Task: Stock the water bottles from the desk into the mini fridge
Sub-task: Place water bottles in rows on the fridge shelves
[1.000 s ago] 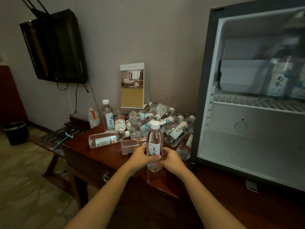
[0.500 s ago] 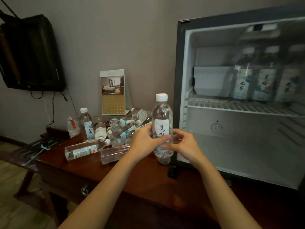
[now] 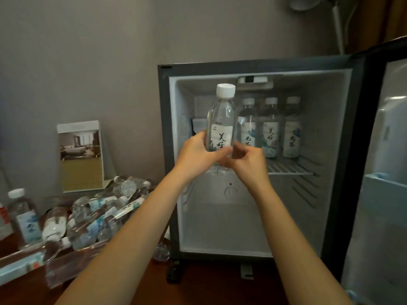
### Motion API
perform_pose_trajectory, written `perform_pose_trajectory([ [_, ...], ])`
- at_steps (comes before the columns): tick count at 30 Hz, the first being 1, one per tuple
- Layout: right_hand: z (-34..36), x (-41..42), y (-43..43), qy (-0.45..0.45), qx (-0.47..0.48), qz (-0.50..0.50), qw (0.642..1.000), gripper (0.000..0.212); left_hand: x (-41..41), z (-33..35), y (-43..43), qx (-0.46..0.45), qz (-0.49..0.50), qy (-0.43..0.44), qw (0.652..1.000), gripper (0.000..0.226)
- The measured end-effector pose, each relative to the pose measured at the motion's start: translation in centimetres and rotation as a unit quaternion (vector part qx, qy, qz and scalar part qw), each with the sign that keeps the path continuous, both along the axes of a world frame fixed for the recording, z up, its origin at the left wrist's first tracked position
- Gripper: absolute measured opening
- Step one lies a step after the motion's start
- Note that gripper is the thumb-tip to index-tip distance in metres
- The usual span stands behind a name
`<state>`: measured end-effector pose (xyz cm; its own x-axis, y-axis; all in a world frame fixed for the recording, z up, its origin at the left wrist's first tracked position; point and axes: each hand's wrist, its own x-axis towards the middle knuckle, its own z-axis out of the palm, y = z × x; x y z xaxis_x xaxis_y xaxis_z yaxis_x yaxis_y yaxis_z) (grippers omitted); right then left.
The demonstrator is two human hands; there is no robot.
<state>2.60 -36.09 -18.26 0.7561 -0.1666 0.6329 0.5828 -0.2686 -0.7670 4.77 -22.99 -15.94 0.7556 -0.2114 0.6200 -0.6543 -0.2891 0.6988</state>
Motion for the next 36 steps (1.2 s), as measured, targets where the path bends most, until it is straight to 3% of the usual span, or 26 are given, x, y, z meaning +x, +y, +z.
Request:
perform_pose_trajectory([
  [7,0.4,4.0,-2.3,0.055,-0.024,-0.038,0.997,0.06,5.2,-0.2,-3.5,-0.014,0.005,0.032,0.999,0.042],
  [11,-0.3,5.3,-2.8,0.016,-0.04,-0.066,0.997,0.042,6.8,-1.0,-4.5,-0.029,-0.016,0.035,0.999,0.051],
  [16,-0.6,7.1,-2.8,0.028,-0.048,-0.132,0.99,0.028,8.4,-1.5,-4.8,-0.018,-0.008,0.009,1.0,0.055],
  [26,-0.3,8.7,-3.1,0.072,-0.123,-0.246,0.959,0.023,10.5,-1.4,-5.9,0.001,-0.002,0.082,0.997,0.053],
  [36,0.4,8.9,-3.6,0.07,-0.165,-0.255,0.95,0.017,10.8,-0.7,-6.3,-0.007,0.008,0.121,0.993,0.053],
])
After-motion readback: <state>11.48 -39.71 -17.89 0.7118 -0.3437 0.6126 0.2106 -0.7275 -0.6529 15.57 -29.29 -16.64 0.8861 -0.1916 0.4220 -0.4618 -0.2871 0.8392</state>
